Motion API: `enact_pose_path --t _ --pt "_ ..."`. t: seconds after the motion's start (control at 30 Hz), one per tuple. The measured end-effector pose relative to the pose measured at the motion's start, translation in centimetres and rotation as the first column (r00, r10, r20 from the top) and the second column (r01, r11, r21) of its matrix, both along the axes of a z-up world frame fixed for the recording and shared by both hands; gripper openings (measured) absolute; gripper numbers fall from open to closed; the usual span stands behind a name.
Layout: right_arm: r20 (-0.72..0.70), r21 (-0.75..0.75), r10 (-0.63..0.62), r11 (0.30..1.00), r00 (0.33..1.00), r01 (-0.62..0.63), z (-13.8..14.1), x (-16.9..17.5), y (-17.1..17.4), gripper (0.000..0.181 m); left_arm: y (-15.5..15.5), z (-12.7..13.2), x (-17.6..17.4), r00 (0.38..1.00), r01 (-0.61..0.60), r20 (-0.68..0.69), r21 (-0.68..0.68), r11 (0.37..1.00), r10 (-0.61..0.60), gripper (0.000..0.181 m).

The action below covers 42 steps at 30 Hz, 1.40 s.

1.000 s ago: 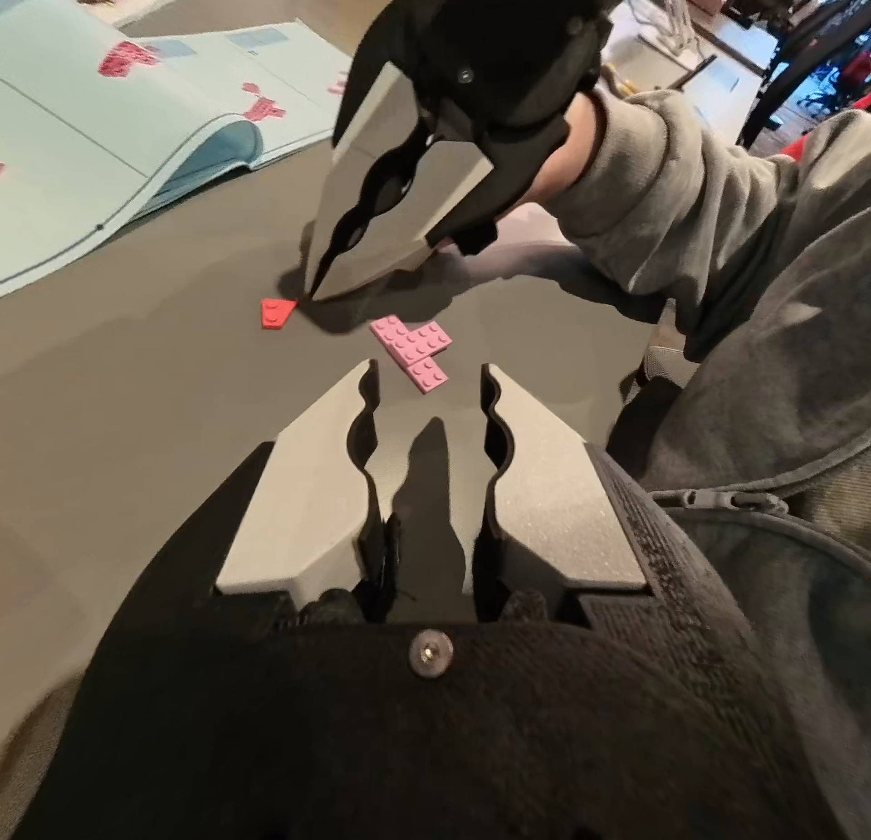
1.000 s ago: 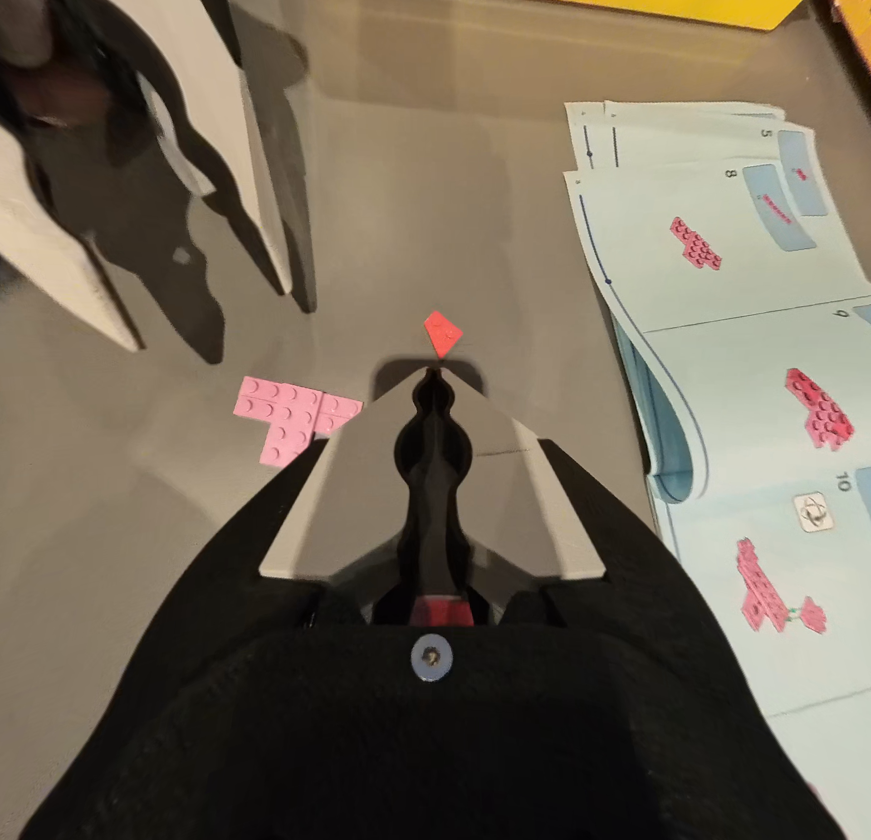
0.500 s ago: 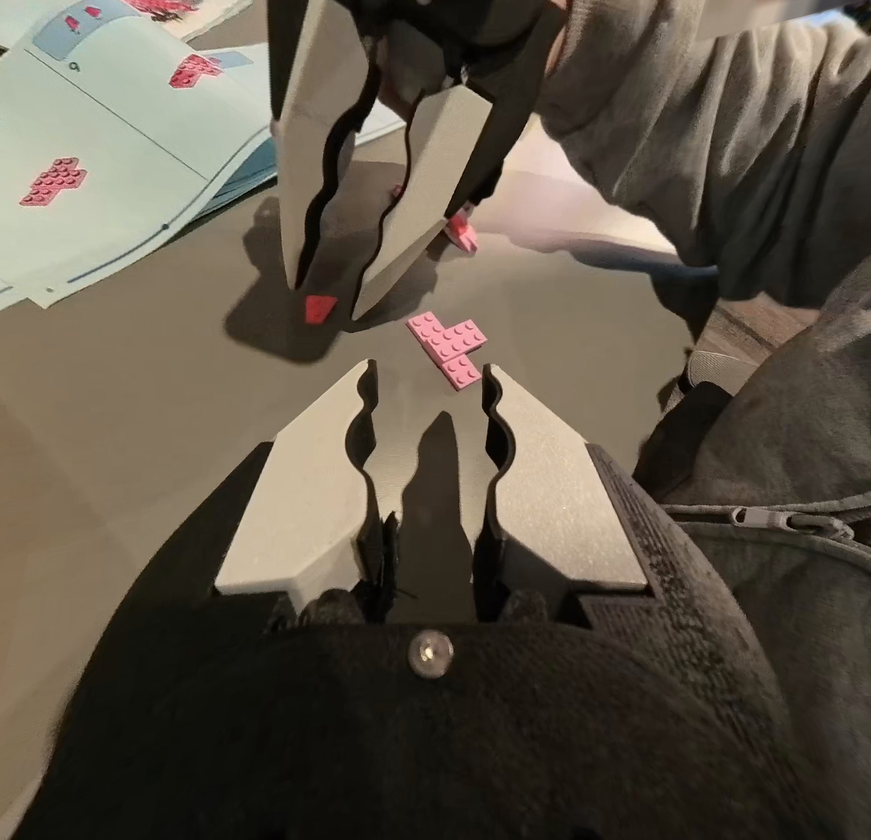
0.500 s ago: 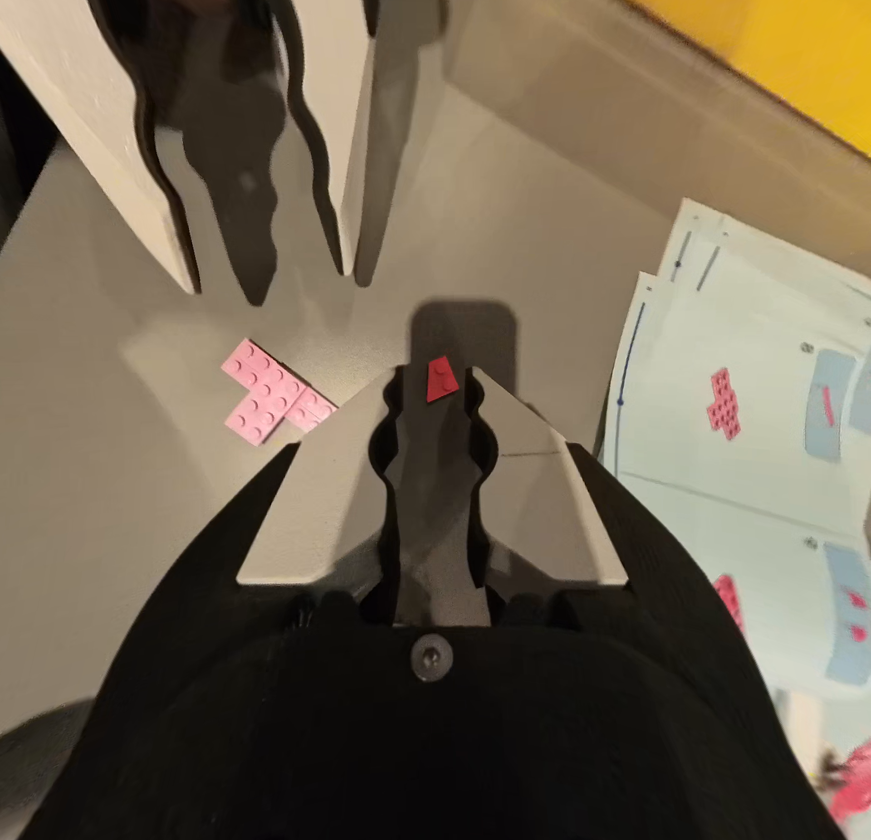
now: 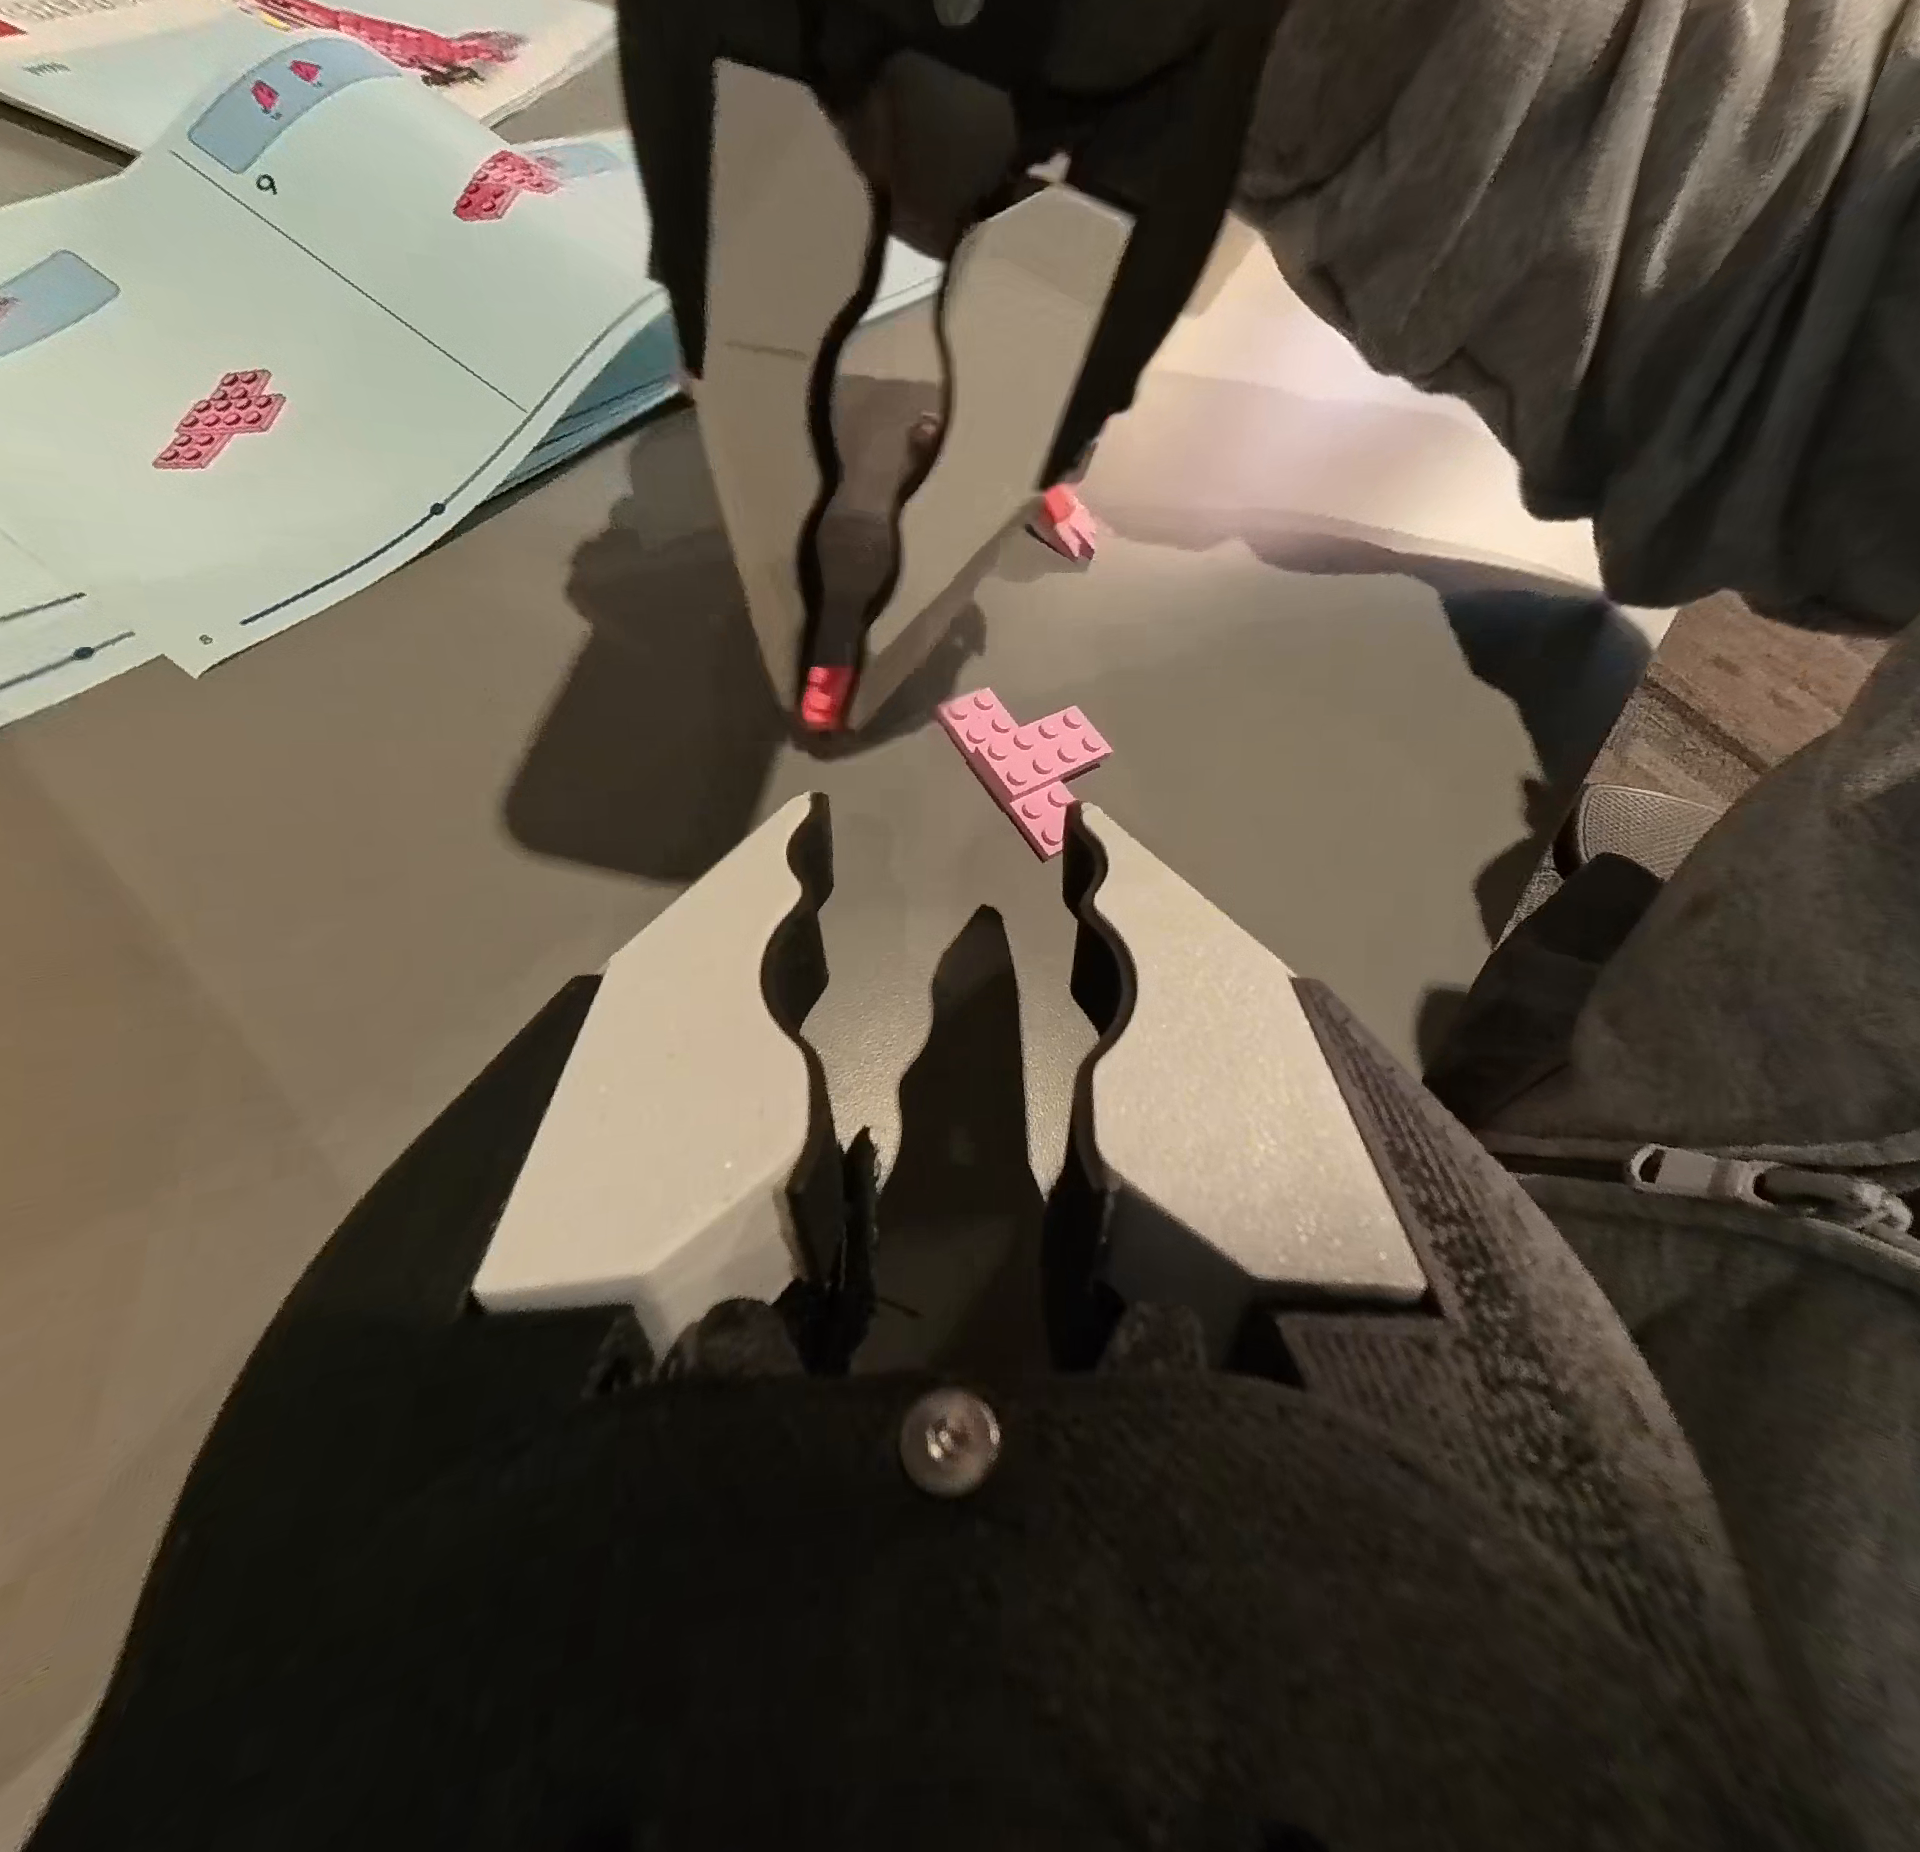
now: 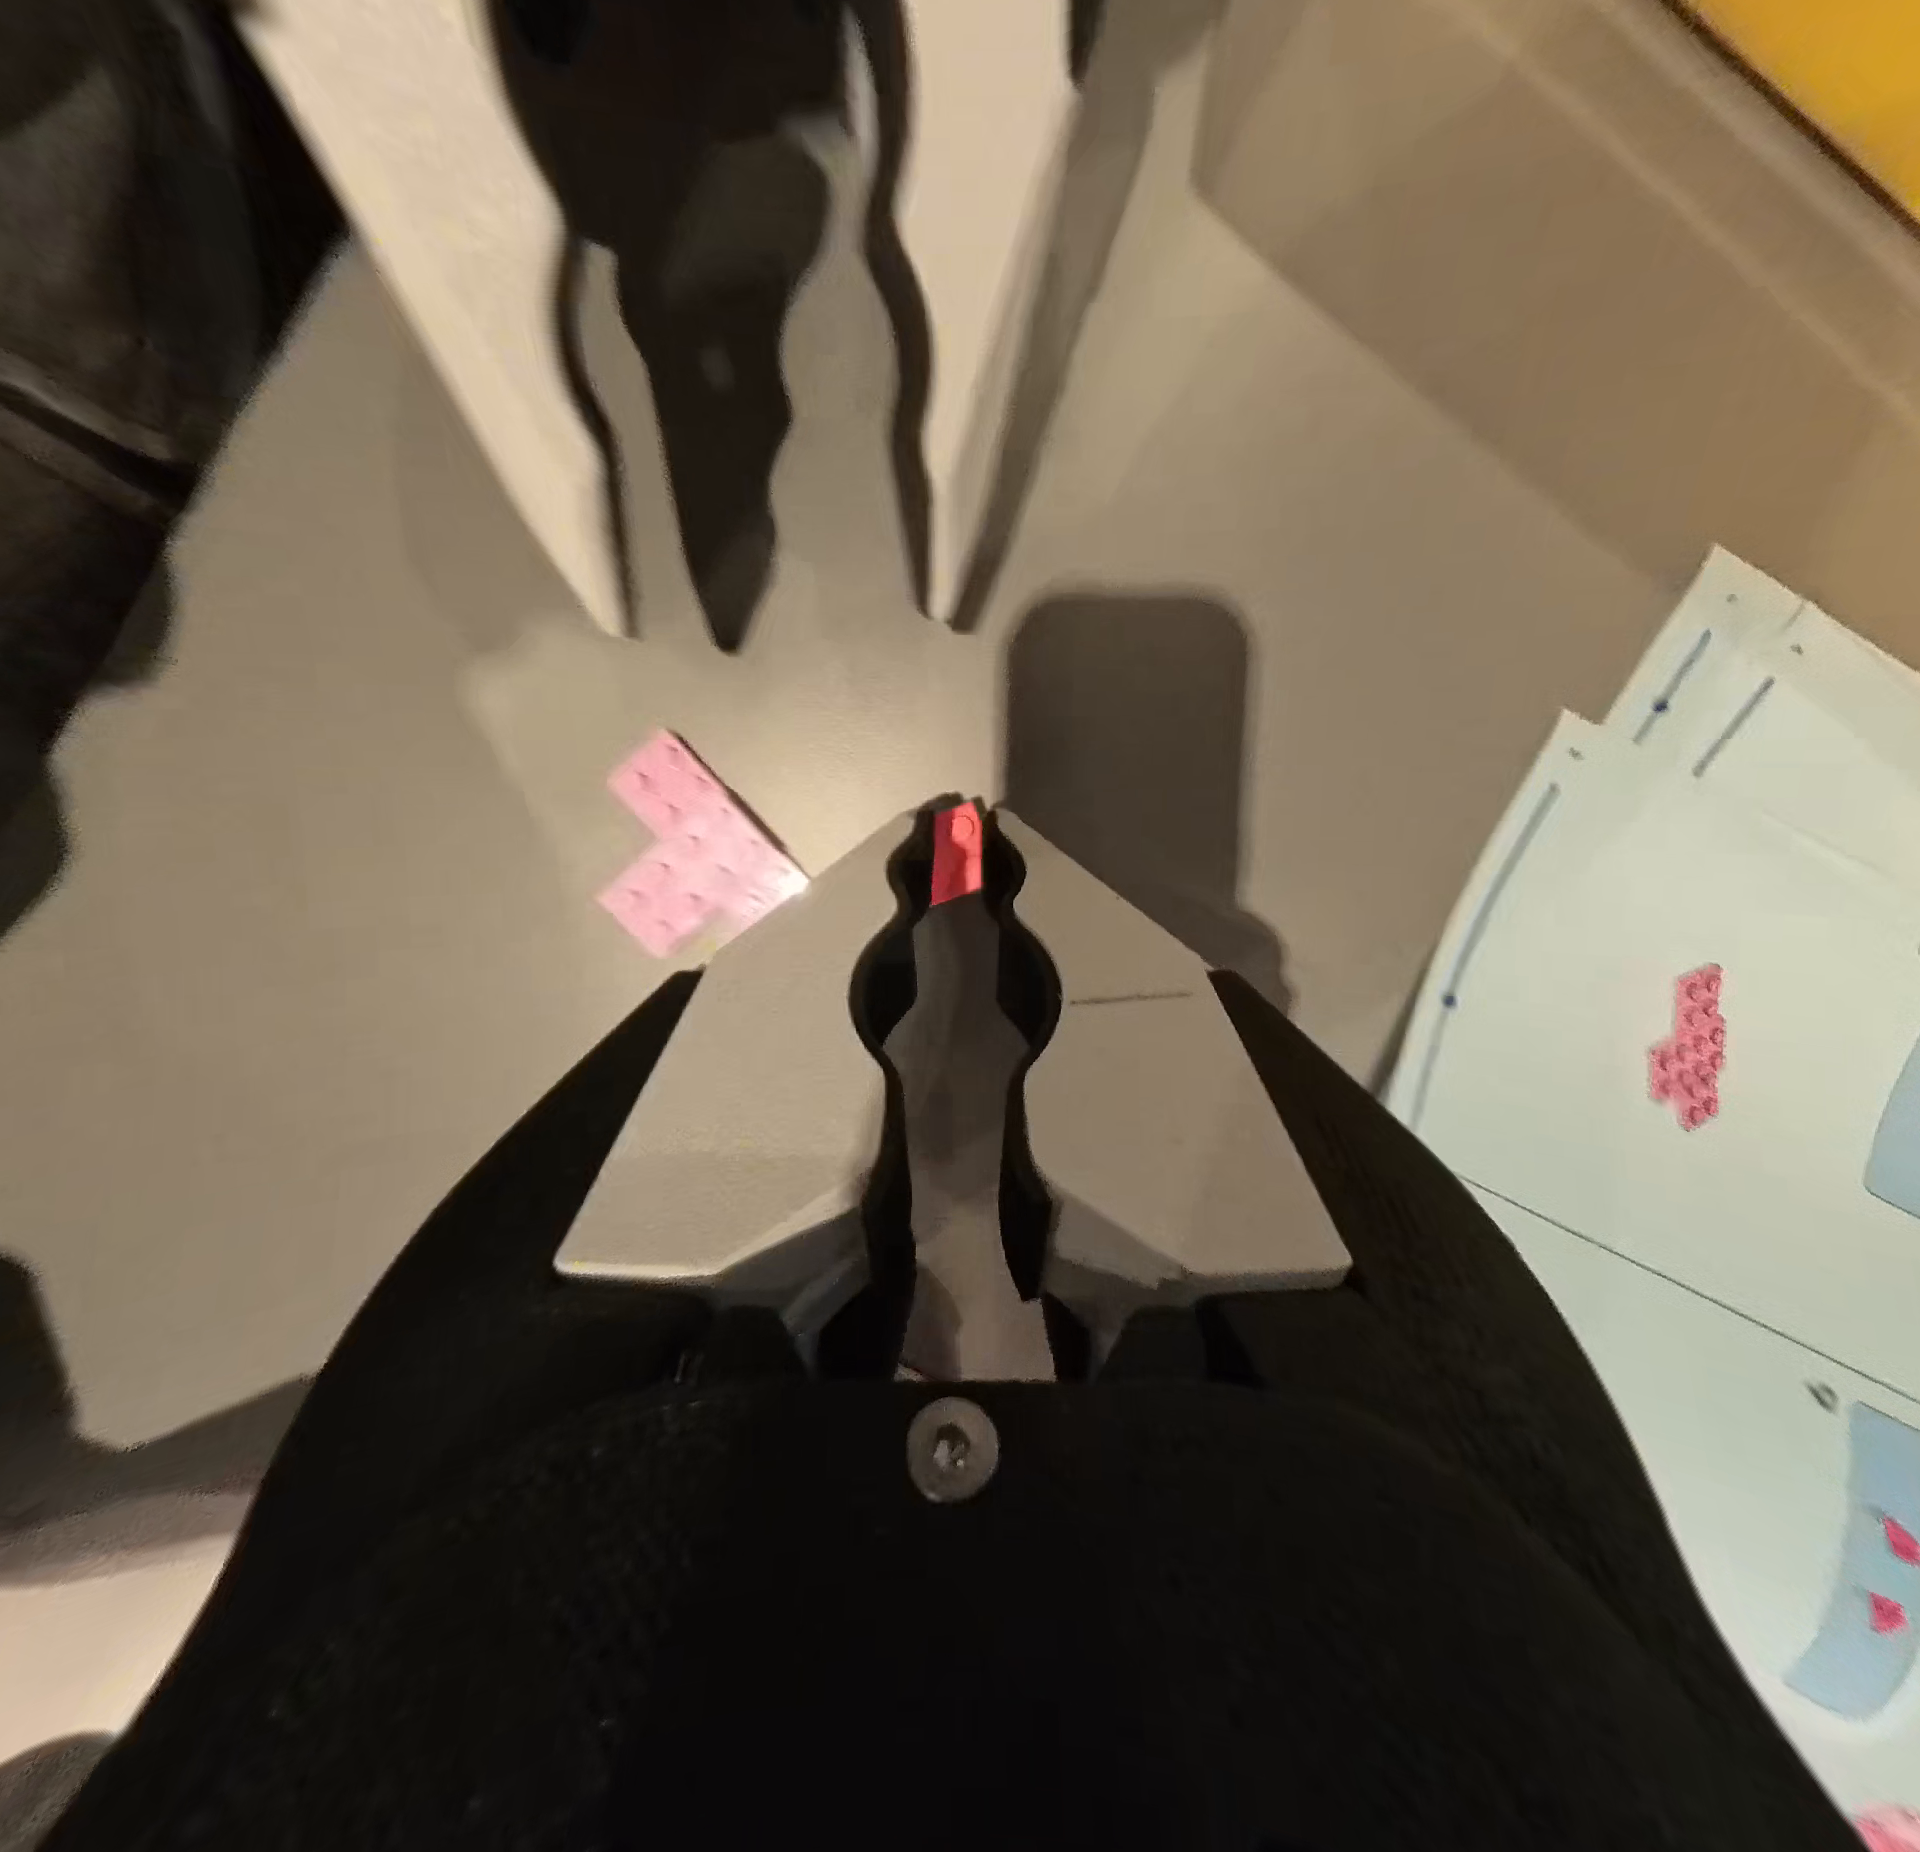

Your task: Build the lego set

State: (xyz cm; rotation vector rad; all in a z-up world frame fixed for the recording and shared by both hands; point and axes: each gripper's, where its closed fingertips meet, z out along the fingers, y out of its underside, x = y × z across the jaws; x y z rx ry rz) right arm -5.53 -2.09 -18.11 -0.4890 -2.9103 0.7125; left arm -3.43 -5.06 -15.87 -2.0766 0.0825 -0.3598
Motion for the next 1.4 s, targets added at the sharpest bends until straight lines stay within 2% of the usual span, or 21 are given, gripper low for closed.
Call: enact_pose_path --t 0.1,0.23,0.7,0.83,0.97,1.07,1.2,1.3,1.4 --pt "0.013 -0.05 0.103 0.993 0.995 -0.102 1.1 2.8 -2.1 0.007 0.0 0.1 0.0 1.0 -0.001 0.006 0.003 1.0 0.0 0.043" --pt "-0.002 0.002 0.214 0.977 0.977 -0.214 0.5 5.1 -3.2 0.007 0.0 -0.1 0.0 1.0 0.005 0.028 -0.012 1.0 -0.005 0.044" --pt "-0.028 0.061 0.265 0.963 0.964 -0.263 -0.5 5.3 -3.3 0.008 0.1 -0.5 0.0 1.0 0.008 0.028 -0.038 0.999 -0.007 0.045" --pt "-0.047 0.042 0.23 0.973 0.972 -0.228 -0.3 5.3 -3.4 0.021 0.1 -0.4 0.0 1.0 0.006 0.029 -0.034 0.999 -0.005 0.045" --pt "-0.13 -0.032 0.107 0.993 0.986 -0.112 0.1 5.1 -3.6 0.036 0.1 -0.5 0.0 1.0 0.006 0.027 -0.037 0.999 -0.005 0.045" --pt "-0.194 -0.101 -0.109 0.991 0.975 0.091 0.3 4.8 -2.9 0.04 0.1 -0.4 0.0 1.0 0.008 0.028 -0.035 0.999 -0.007 0.045" --pt "-0.256 -0.303 -0.421 0.89 0.87 0.342 1.2 4.6 -1.8 0.032 0.1 -0.5 0.0 1.0 0.008 0.026 -0.039 0.999 -0.007 0.046" --pt "-0.226 -0.316 -0.549 0.823 0.805 0.472 0.6 5.3 -0.5 0.032 0.1 -0.5 -0.1 1.0 -0.001 0.012 -0.039 0.999 0.002 0.047" --pt "-0.155 -0.319 -0.609 0.776 0.778 0.543 0.0 5.9 -0.2 0.031 0.1 -0.6 -0.1 1.0 -0.005 -0.001 -0.045 0.999 0.005 0.047"
